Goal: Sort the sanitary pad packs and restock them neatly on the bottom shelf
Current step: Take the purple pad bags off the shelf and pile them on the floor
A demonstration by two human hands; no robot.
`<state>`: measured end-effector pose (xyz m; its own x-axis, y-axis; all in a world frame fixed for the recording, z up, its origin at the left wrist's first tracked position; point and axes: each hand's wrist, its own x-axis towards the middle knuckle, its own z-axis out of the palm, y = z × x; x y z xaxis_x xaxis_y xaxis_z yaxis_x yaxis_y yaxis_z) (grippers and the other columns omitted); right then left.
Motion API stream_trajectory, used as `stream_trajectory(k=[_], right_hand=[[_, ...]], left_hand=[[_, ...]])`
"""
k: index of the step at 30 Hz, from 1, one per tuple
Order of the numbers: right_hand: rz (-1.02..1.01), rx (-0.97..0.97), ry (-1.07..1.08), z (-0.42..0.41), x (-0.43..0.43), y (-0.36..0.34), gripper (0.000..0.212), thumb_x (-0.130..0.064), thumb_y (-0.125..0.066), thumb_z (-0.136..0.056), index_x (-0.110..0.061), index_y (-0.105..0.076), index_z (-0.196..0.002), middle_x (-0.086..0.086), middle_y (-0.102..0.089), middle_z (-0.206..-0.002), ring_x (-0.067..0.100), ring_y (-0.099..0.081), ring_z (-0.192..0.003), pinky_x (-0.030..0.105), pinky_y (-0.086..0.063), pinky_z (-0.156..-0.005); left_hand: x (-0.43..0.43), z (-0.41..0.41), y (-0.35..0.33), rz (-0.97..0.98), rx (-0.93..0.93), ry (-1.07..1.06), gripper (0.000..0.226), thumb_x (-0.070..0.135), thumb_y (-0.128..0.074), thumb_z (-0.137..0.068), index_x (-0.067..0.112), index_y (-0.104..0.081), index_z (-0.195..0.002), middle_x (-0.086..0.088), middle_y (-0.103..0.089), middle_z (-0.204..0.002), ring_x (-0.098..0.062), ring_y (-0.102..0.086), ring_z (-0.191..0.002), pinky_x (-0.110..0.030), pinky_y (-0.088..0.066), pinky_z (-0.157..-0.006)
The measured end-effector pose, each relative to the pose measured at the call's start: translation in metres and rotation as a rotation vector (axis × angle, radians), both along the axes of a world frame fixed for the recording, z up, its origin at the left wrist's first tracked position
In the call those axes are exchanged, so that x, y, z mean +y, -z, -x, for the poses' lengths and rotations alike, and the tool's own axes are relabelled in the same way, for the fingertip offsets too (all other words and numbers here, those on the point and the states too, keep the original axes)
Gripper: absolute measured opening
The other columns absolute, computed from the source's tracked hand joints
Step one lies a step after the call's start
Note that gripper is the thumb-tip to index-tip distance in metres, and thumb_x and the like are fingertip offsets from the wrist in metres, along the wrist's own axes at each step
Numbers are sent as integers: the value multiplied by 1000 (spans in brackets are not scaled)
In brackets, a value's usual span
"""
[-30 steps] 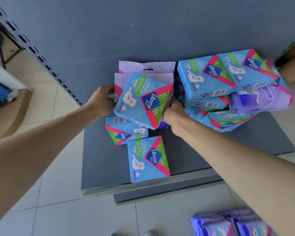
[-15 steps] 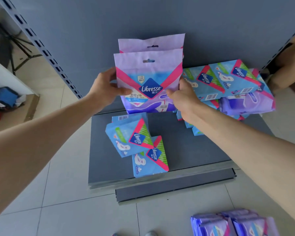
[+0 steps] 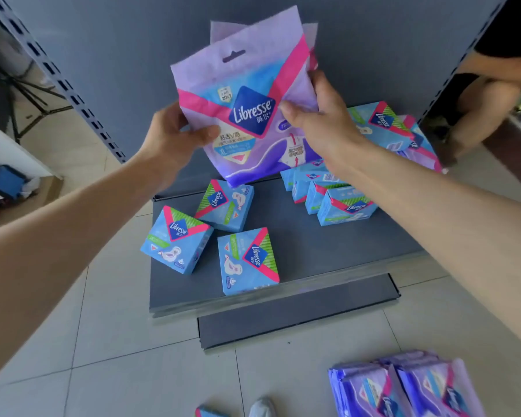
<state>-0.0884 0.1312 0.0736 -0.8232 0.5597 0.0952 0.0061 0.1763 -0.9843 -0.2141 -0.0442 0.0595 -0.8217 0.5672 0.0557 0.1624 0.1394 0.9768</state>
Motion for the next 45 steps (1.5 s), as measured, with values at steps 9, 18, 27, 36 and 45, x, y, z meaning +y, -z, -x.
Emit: stream_trajectory(k=[9,18,27,36,45], right_hand=[[270,-107,105,-6,10,7,75,-25,-79,-73,-8,-38,-133,1,-64,-111,8,-67,-91,23,-56,-75],[510,-219,-123,16,28,9,135,-22,-94,-32,-13,-25,-148,9,-70,-112,25,-73,-86,38,-58,-72],[393,-109,-182,9,14,4,82,-19,-88,-47,-6,-57,-121,9,-73,-104,26,-72,-91,39,-58,-78],[342,-37,61,-99,-3,-6,66,-15,-84,-52,-17,-56,-112,3,-68,-113,23,-69,-98,43,-57,-86],[416,-118,336,-284,11,34,43,-4,-74,-76,-11,-58,-115,1,-72,-103,16,-71,-84,34,-56,-72]], left_hand=[[16,-18,-5,16,-38,-143,31,-6,-65,-82,24,-57,-78,11,-63,-82,2,-61,-72,-13,-52,-60],[0,-4,6,23,-157,-133,25,-8,-60,-86,17,-58,-80,13,-69,-72,5,-66,-60,-15,-56,-59],[-26,-7,5,-5,-182,-51,20,-4,-59,-87,15,-60,-90,16,-73,-75,-2,-69,-75,-22,-59,-73],[-23,-104,-6,-34,-185,11,23,-4,-63,-83,14,-58,-95,5,-68,-91,-4,-68,-78,-21,-59,-70],[41,-240,21,44,-247,195,42,-3,-74,-73,5,-56,-110,-4,-67,-91,-3,-64,-68,-15,-54,-65]])
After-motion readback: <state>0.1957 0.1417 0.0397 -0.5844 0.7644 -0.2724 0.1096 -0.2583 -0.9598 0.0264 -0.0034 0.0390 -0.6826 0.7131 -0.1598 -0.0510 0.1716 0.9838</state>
